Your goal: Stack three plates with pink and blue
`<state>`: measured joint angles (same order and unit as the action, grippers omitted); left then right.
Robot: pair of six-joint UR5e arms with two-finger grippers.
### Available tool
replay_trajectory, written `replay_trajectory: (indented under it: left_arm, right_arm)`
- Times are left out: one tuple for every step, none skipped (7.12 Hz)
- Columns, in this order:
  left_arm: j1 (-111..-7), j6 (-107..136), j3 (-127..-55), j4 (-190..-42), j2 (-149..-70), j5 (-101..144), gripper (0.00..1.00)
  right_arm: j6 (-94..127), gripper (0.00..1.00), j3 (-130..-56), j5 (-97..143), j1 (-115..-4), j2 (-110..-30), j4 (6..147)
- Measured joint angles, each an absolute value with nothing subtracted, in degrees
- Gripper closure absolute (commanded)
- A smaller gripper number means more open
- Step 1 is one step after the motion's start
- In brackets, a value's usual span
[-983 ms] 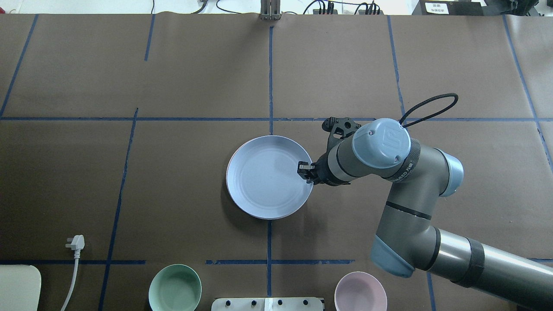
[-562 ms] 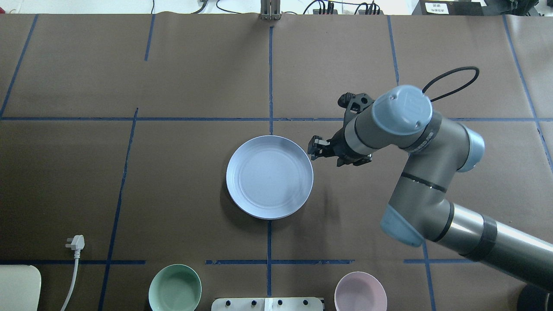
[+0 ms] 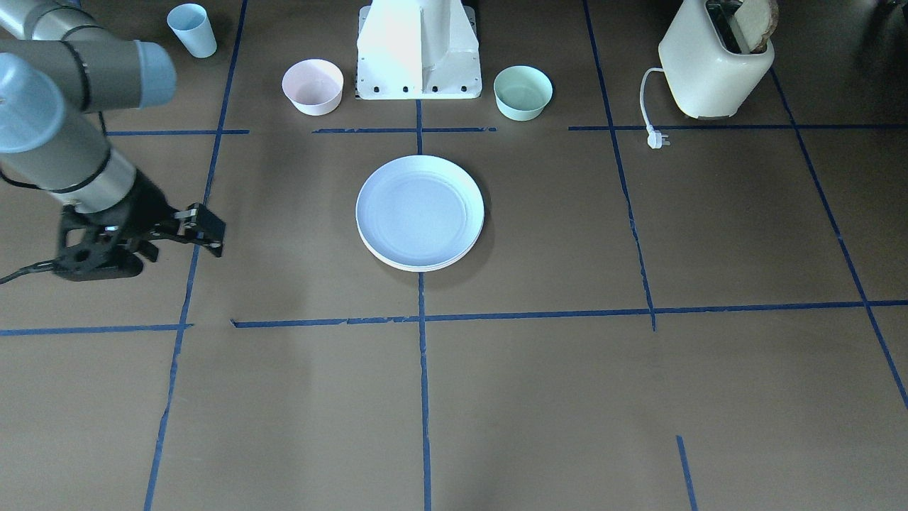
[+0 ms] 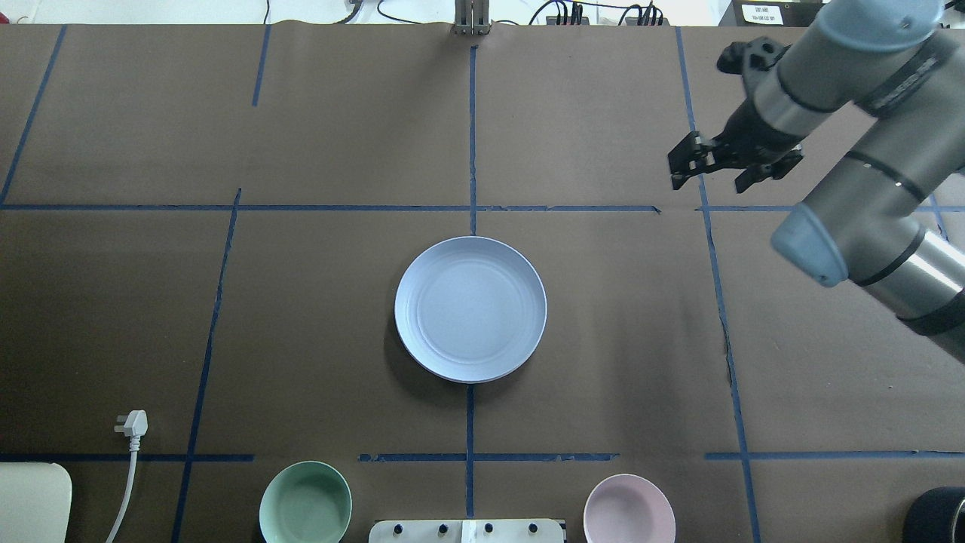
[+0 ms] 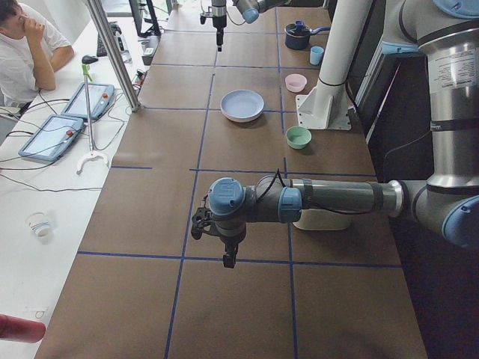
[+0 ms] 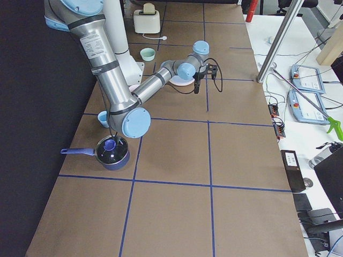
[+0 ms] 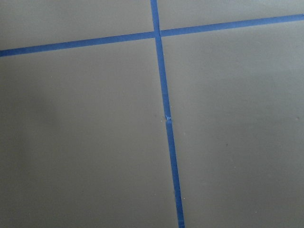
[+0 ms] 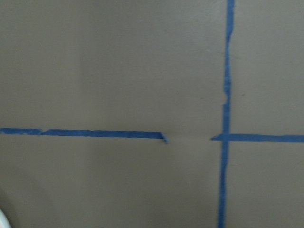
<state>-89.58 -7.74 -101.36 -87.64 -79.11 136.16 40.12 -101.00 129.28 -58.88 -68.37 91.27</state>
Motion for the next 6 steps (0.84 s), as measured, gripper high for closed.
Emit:
replay_trajectory:
  left_arm:
    - [-89.6, -7.8, -101.5, -87.6, -78.5, 135.9, 0.00]
    - [-89.6, -7.8, -101.7, -87.6, -77.9, 135.8, 0.00]
    - [-89.6, -7.8, -101.9, -87.6, -77.7, 135.7, 0.00]
    - [-89.6, -7.8, -101.9, -87.5, -77.5, 135.7, 0.00]
    - [-89.6, -7.8, -101.9, -87.4, -77.4, 135.7, 0.00]
    - [-89.6, -7.8, -102.0, -87.3, -77.0, 135.7, 0.00]
  right_arm:
    - [27.4, 0.00, -101.0, 130.6, -64.8, -72.2, 94.2]
    - [15.3, 0.00, -101.1, 131.4, -70.4, -77.5, 95.6]
    - [5.8, 0.00, -101.2, 132.6, -75.2, -83.1, 95.9]
    - [-1.8, 0.00, -101.2, 133.7, -80.0, -88.2, 95.9]
    - [-7.6, 0.00, -101.3, 134.2, -84.7, -93.0, 95.9]
    - [-11.0, 0.00, -101.5, 134.3, -88.6, -97.7, 95.9]
